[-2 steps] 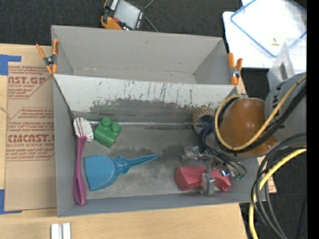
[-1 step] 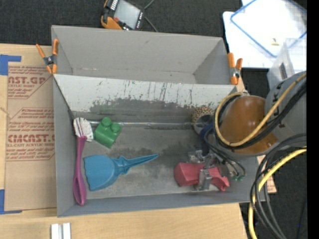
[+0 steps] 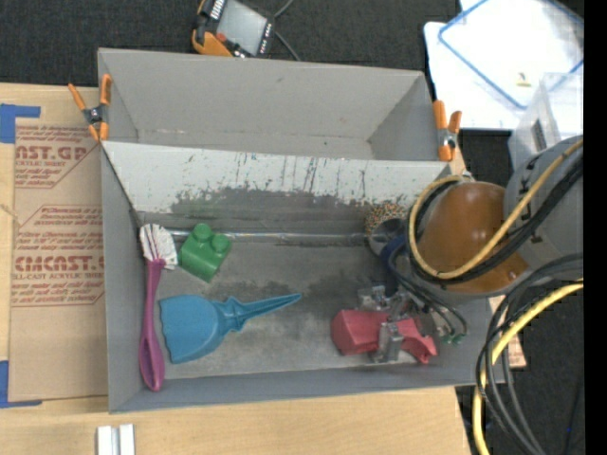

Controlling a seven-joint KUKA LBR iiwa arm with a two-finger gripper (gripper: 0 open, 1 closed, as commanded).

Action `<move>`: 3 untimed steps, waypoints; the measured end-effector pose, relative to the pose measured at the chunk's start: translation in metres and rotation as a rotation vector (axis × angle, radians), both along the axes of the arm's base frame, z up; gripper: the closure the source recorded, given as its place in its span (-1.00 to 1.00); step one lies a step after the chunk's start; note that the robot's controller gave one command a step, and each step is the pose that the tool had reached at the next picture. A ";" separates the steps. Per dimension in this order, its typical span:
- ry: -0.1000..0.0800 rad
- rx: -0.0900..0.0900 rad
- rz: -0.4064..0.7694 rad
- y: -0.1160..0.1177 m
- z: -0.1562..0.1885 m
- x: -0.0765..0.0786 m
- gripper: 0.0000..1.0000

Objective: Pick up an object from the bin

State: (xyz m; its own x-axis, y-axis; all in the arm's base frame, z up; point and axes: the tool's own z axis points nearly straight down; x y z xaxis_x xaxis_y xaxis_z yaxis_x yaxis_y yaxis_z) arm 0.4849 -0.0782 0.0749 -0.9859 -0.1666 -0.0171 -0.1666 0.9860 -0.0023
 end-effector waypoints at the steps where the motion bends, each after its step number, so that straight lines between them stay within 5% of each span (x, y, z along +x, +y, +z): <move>1: 0.008 0.001 0.000 0.001 0.018 -0.002 1.00; 3: 0.014 0.002 0.000 0.002 0.067 -0.004 1.00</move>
Offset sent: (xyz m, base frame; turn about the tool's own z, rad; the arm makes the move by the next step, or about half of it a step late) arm -0.0023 0.0007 0.0630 -0.0003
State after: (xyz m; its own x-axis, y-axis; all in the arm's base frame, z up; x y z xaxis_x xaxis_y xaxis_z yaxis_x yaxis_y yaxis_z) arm 0.4811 -0.0765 0.1422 -0.9860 -0.1667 -0.0040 -0.1667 0.9860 0.0020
